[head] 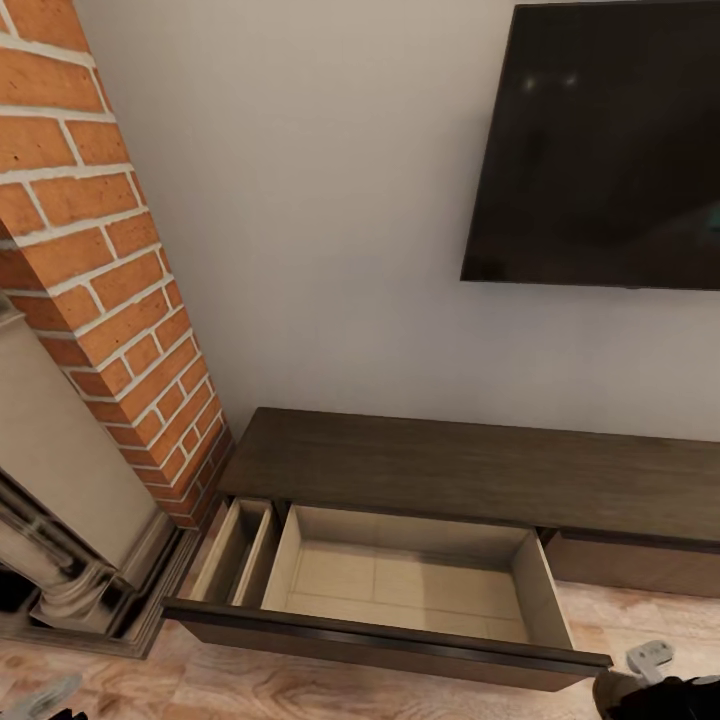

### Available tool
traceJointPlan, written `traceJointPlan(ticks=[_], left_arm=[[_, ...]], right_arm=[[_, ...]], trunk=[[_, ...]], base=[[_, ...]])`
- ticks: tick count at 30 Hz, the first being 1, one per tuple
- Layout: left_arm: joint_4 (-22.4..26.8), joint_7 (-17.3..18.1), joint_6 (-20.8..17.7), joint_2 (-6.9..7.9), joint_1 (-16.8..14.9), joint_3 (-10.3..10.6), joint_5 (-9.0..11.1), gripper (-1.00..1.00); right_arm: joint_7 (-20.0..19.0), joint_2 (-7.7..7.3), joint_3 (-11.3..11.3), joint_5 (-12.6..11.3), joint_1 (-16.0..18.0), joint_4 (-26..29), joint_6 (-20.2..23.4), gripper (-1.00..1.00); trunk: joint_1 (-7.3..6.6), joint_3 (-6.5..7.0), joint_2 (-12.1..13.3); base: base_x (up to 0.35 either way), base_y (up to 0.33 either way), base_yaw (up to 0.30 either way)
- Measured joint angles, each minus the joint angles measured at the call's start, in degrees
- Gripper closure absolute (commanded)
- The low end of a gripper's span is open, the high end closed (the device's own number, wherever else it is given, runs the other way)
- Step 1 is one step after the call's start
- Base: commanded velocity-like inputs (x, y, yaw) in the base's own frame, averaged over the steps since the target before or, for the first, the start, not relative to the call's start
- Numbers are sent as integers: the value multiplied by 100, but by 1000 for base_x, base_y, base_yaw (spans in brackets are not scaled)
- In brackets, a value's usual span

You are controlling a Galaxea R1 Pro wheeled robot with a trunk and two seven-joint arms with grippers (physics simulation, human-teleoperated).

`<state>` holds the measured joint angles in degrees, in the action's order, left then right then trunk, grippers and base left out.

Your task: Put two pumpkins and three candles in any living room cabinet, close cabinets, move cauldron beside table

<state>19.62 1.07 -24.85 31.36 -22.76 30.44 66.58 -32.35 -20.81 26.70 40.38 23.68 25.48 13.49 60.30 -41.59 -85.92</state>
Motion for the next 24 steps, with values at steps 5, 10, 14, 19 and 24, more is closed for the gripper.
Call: traceJointPlan(ticks=[5,10,14,19,24], left_arm=[[1273,29,-1075,327,27,-16,1,100],[2728,28,-1999,520,62,-37,103,100],[3468,24,-2380,530,66,-155,51,100],[4773,20,-3120,501,83,-249,332,100],[5576,-153,-3199,-409,66,-274,839,100]], right_arm=[[-870,9,139,-22,-1,684,532,100],[-1206,25,166,-21,-2,1571,1171,100],[-1431,29,170,-16,-5,2130,1578,100],[-2088,15,173,-24,-4,2907,2102,100],[-2981,57,155,5,-9,3714,2467,100]], trunk=[[0,0,0],[0,1,0],[0,0,0],[0,0,0],[0,-1,0]], base=[[0,0,0],[0,0,0],[0,0,0],[0,0,0],[0,0,0]])
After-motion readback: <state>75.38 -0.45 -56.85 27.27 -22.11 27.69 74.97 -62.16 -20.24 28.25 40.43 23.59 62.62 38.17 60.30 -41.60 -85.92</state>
